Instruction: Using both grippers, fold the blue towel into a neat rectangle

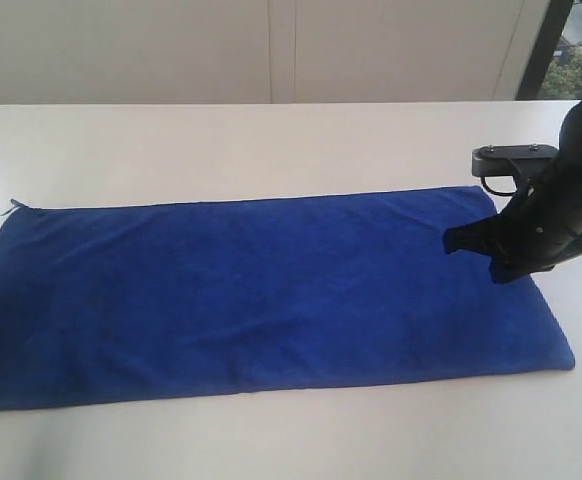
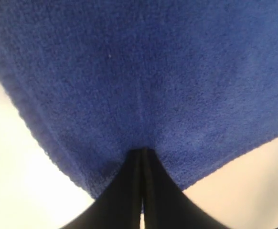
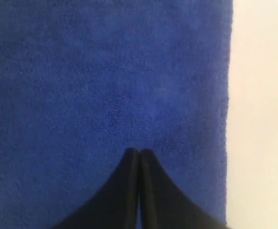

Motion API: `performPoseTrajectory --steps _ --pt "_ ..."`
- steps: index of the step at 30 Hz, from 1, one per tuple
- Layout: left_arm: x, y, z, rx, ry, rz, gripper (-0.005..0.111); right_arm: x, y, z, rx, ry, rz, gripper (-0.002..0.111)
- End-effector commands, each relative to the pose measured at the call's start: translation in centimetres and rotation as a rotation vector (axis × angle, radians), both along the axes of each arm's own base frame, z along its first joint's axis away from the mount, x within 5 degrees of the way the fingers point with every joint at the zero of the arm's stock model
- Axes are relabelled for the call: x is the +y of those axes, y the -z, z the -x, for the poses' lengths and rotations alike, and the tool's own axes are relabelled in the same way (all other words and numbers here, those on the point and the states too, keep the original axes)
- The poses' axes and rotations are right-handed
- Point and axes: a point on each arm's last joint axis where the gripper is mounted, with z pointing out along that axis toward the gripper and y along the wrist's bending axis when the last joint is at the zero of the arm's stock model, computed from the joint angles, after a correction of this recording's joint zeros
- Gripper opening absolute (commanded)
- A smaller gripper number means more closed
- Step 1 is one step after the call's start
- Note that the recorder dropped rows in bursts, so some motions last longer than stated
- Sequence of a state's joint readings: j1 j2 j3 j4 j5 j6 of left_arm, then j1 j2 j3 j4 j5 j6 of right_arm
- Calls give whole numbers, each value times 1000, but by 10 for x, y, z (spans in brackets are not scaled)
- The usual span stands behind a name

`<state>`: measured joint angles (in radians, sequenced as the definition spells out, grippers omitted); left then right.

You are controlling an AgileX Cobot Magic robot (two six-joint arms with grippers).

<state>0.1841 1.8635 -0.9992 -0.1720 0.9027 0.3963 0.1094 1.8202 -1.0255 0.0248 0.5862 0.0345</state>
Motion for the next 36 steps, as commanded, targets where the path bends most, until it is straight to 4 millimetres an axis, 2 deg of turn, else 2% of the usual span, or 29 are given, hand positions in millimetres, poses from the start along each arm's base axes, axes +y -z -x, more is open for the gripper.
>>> performPoseTrajectory --steps 1,4,11,13,21,27,30,36 --pt "0 -6 -1 -4 -10 3 0 0 3 1 15 -7 3 0" --pt "1 -22 -3 -44 -7 -1 0 -1 2 3 32 -10 7 0" --pt "-2 -59 -1 -193 -39 -10 0 -7 -23 12 23 4 65 0" --pt "-4 -70 -1 -253 -61 -1 0 -9 -24 17 59 9 80 0" --pt "-13 -110 4 -466 -114 56 0 -11 1 39 141 32 78 0" --pt "-18 -137 12 -605 -117 79 0 -11 10 48 155 36 77 0" --pt "-19 -143 15 -630 -114 75 0 -12 14 53 179 55 77 0" --pt "-19 -143 16 -628 -113 77 0 -15 18 62 246 47 105 0"
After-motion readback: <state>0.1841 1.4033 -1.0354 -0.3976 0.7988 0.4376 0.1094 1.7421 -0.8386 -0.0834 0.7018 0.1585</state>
